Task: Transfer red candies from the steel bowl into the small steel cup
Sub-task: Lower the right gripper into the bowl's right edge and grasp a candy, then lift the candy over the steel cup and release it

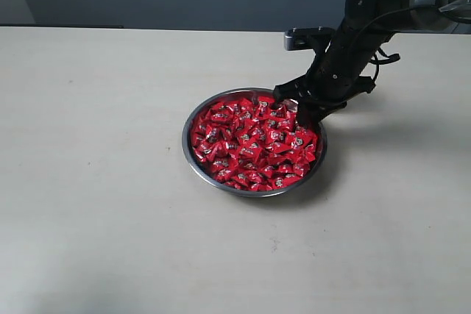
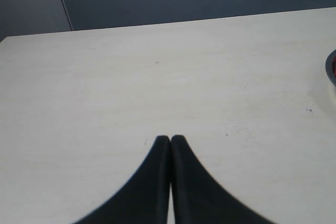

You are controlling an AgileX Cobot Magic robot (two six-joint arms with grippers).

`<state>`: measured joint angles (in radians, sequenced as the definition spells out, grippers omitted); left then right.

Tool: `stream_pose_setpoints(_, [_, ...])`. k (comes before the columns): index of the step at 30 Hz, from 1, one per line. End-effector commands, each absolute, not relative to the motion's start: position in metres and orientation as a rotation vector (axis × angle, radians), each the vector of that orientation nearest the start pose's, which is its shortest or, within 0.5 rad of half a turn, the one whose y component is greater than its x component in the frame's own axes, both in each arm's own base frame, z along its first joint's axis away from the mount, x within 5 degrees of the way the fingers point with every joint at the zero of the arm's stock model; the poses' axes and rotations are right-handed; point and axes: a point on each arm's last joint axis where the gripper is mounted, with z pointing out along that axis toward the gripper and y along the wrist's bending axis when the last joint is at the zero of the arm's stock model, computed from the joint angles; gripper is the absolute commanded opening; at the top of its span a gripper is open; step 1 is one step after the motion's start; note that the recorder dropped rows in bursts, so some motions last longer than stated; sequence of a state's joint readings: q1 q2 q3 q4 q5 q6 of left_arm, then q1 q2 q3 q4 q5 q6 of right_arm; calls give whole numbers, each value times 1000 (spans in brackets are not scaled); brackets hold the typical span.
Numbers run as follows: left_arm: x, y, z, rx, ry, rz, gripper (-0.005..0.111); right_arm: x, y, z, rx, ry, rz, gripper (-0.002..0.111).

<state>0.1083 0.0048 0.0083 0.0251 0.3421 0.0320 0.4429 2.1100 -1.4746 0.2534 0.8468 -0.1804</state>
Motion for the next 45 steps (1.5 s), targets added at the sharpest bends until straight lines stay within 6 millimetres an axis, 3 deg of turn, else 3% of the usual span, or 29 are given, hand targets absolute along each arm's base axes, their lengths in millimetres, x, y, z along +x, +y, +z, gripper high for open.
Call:
stream_pose_setpoints(1, [53,7,183,-54,1819,123,0,372,194,145,-710,2901,325,1])
stream_pose_setpoints(12, [53,7,183,-54,1819,123,0,371,196,152,-693,2880,349,-1])
stream_pose_setpoints(27, [53,7,183,-54,1819,123,0,363,201,210,-725,2697,346,-1])
stream_pose_setpoints(36, [53,7,183,-54,1819,123,0,416,152,268,-533,2572,308,-1])
stream_pose_setpoints(39, [53,7,183,-54,1819,123,0,430,145,266,-491,2599,309,-1])
stream_pose_setpoints(45, [53,7,183,-54,1819,123,0,444,149,231,-496,2670,301,-1])
